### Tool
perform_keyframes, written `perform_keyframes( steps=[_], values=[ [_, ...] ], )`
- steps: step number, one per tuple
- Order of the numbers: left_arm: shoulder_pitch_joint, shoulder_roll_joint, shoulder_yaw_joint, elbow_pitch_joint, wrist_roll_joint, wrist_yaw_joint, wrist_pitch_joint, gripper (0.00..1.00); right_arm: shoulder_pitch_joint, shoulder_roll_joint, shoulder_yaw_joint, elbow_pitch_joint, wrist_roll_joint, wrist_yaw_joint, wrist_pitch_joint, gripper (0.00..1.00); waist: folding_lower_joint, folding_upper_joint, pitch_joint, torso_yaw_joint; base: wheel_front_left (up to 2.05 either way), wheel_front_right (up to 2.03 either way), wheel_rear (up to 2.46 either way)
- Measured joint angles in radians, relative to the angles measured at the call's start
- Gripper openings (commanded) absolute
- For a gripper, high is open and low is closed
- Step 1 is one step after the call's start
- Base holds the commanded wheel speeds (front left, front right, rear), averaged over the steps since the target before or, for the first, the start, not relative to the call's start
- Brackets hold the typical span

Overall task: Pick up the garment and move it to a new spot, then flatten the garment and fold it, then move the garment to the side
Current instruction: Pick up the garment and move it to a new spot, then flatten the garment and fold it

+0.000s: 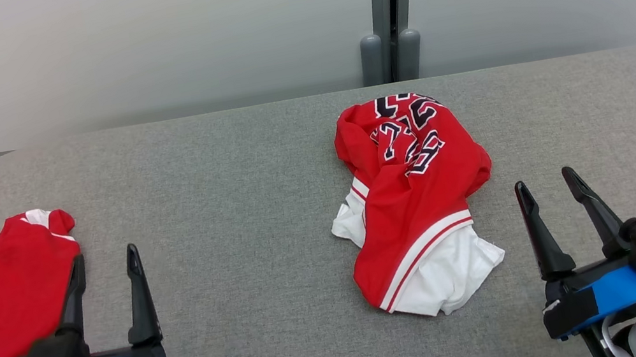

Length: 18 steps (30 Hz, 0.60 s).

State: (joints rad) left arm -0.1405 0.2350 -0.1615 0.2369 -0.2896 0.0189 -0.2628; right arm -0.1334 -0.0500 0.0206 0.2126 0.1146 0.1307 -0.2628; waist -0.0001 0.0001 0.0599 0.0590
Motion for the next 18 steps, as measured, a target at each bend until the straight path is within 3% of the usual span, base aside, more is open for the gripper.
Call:
perform_keyframes(
  steps=[18],
  values=[
    [0.058, -0.054, 0.04, 0.047, 0.08, -0.064, 0.0, 1.0, 0.021, 0.0, -0.007, 0.061, -0.01, 0.0, 0.0, 1.0, 0.0001, 0.0, -0.018, 0.005, 0.0, 0.0, 0.0]
  ],
)
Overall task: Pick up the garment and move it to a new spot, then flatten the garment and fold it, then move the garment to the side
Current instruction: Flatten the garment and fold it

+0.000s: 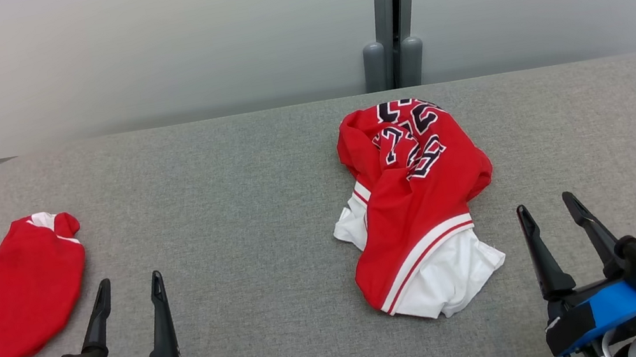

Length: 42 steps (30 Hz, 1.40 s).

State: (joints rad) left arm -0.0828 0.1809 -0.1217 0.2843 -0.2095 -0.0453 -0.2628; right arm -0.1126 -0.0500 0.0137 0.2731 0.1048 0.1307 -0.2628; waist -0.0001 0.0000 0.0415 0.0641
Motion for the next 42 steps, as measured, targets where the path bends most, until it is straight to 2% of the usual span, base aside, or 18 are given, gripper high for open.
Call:
perform_keyframes(
  steps=[34, 42],
  values=[
    [-0.013, -0.044, 0.067, 0.023, 0.058, -0.041, 0.0, 1.0, -0.007, 0.0, 0.008, 0.024, -0.007, 0.0, 0.0, 1.0, 0.0001, 0.0, 0.015, -0.014, 0.0, 0.0, 0.0],
    [-0.026, -0.061, 0.051, 0.033, 0.062, -0.056, 0.0, 1.0, -0.022, 0.0, 0.022, 0.024, -0.007, 0.0, 0.0, 1.0, 0.0001, 0.0, 0.026, -0.041, 0.0, 0.0, 0.0]
  ],
)
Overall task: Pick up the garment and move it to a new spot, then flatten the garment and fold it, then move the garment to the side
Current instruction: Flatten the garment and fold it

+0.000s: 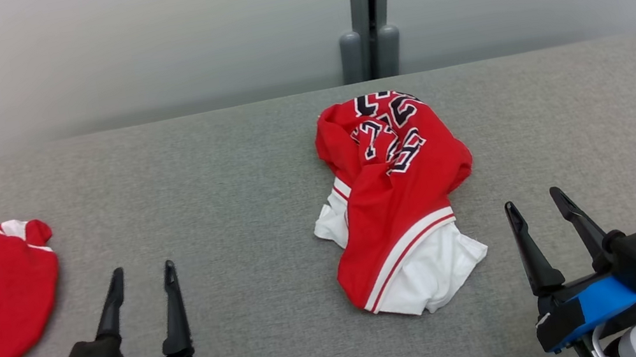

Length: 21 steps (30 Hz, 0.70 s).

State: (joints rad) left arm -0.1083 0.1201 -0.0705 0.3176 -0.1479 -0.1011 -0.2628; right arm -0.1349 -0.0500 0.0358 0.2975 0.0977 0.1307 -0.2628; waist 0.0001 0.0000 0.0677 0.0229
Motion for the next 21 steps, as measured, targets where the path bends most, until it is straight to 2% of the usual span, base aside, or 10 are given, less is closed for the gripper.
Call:
perform_keyframes(
  steps=[8, 14, 21],
  values=[
    [-0.086, -0.027, -0.122, 0.05, 0.007, -0.023, 0.0, 1.0, -0.028, 0.0, 0.015, -0.012, 0.001, 0.0, 0.0, 1.0, 0.0, 0.0, 0.04, -0.076, 0.0, 0.0, 0.0],
    [-0.157, -0.034, -0.274, 0.142, 0.001, -0.025, 0.0, 1.0, -0.046, 0.0, 0.018, -0.021, 0.008, 0.0, 0.0, 1.0, 0.0, 0.0, 0.076, -0.132, 0.0, 0.0, 0.0],
    [-0.207, -0.014, -0.441, 0.251, -0.071, -0.028, 0.0, 1.0, -0.051, 0.0, 0.008, -0.03, 0.011, 0.0, 0.0, 1.0, 0.0, 0.0, 0.107, -0.171, 0.0, 0.0, 0.0]
  ],
)
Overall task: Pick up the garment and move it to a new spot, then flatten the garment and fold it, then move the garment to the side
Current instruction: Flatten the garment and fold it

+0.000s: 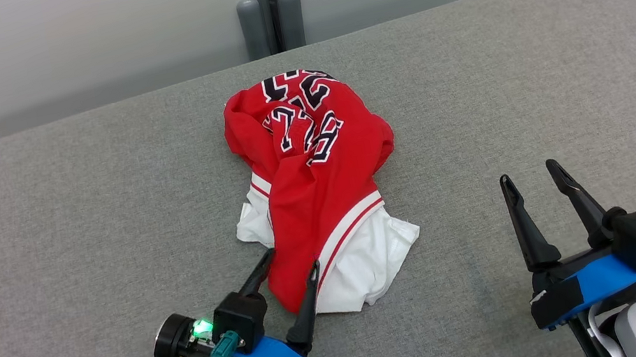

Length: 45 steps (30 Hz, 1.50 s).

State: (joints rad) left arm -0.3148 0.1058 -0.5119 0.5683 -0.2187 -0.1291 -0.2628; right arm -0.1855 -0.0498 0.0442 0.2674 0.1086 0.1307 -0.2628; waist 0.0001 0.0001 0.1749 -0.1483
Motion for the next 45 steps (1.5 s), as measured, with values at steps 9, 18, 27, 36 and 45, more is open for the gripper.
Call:
perform_keyframes(
  steps=[9, 18, 27, 36, 45],
  values=[
    [-0.037, 0.02, -0.121, 0.163, -0.07, 0.0, 0.004, 1.0, -0.012, 0.0, 0.005, -0.003, 0.007, 0.0, 0.0, 1.0, 0.0, 0.0, 0.009, -0.015, 0.0, 0.0, 0.0],
    [-0.082, 0.002, -0.178, 0.282, -0.12, 0.0, 0.0, 0.0, -0.011, 0.0, 0.012, 0.0, 0.007, 0.0, 0.0, 1.0, 0.0, 0.0, -0.008, -0.006, 0.0, 0.0, 0.0],
    [-0.102, -0.002, -0.176, 0.303, -0.163, 0.0, 0.0, 0.0, 0.01, 0.0, 0.004, 0.005, 0.007, 0.0, 0.0, 1.0, -0.0001, 0.0, -0.045, 0.021, 0.0, 0.0, 0.0],
    [-0.045, 0.071, -0.072, 0.13, -0.167, 0.033, 0.0, 0.0, 0.033, 0.0, 0.001, 0.013, 0.015, 0.0, 0.0, 1.0, -0.0002, 0.0, -0.095, 0.103, 0.0, 0.0, 0.0],
    [0.076, 0.199, 0.049, 0.03, -0.198, 0.086, 0.0, 0.0, 0.05, 0.0, -0.002, 0.026, 0.023, 0.0, 0.0, 1.0, -0.0002, 0.0, -0.117, 0.189, 0.0, 0.0, 0.0]
  ],
)
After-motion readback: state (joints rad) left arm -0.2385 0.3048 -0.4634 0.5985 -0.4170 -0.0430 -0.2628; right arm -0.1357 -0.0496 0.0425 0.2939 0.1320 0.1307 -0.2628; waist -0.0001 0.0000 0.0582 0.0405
